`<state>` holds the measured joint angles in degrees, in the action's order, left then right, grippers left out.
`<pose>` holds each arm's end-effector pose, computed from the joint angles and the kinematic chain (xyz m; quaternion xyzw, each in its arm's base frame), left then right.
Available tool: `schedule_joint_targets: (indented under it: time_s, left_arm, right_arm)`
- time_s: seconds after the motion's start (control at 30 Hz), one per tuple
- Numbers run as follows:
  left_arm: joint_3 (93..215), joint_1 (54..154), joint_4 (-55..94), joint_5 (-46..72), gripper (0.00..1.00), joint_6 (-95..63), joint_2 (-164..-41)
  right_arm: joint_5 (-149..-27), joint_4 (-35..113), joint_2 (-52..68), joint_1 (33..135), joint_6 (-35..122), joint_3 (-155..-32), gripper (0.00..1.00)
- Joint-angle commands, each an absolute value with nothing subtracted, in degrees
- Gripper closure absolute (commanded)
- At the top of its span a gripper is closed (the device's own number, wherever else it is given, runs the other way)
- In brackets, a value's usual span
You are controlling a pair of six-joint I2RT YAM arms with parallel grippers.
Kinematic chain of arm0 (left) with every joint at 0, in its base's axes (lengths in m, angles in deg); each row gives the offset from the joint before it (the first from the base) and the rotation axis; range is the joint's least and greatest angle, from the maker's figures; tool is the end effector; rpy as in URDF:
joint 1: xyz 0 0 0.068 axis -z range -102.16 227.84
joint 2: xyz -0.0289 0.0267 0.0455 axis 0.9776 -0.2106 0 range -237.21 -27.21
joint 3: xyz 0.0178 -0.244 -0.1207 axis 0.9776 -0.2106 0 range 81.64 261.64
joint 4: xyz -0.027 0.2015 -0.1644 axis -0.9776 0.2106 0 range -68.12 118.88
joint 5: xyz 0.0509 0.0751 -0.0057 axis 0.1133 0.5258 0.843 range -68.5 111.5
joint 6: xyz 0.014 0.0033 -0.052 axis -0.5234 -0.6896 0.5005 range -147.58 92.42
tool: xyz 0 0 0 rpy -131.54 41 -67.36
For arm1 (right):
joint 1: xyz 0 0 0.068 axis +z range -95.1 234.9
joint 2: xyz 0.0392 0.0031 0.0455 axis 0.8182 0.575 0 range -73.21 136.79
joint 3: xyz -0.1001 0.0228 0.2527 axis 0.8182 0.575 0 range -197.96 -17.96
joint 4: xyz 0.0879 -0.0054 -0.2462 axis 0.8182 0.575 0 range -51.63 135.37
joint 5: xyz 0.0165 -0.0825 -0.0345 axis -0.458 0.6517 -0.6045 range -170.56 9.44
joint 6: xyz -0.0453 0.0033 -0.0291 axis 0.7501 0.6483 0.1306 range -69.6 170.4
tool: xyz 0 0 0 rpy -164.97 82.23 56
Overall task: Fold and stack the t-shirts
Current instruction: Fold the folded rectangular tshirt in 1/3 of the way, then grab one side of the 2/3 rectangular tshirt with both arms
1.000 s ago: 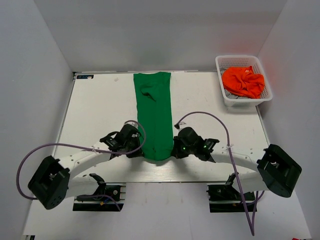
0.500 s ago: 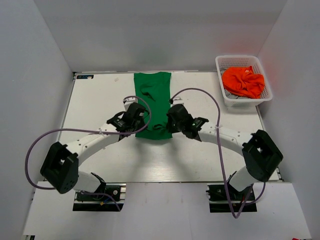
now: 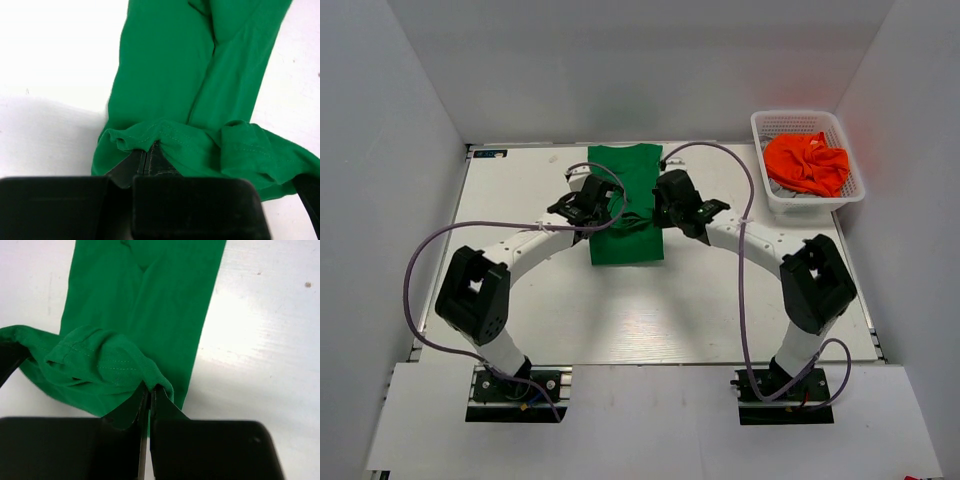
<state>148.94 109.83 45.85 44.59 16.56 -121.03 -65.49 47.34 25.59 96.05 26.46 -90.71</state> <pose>0.3055 -0.1743 0.2388 -0.1649 0.9097 -0.0558 0.3770 0.3041 0.2533 0.2584 -0.0717 0.8786 0.1481 0.4483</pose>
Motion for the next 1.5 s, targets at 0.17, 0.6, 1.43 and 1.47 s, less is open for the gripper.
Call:
schedule_joint_targets:
  time_s: [0.17,0.6,1.43,1.47]
  left_arm:
    - [155.45,106.85,42.45,43.38,1.0,13.65,-125.64]
    - [166.0,102.64,42.28,42.41,0.81,13.12,-139.52]
    - [134.73,99.9,37.45,24.92,0.0,11.89,-119.15]
    - [134.72,99.9,37.44,24.92,0.02,11.89,-119.93]
  right_arm:
    - [-70.18,45.41,31.64,92.35,29.04,-98.29,1.0]
    - [-75.64,43.03,43.94,88.04,29.31,-107.59,0.77]
    - [-99.37,31.52,26.45,84.61,20.43,-75.19,0.13]
    - [-99.54,31.77,27.07,84.87,20.26,-75.44,0.13]
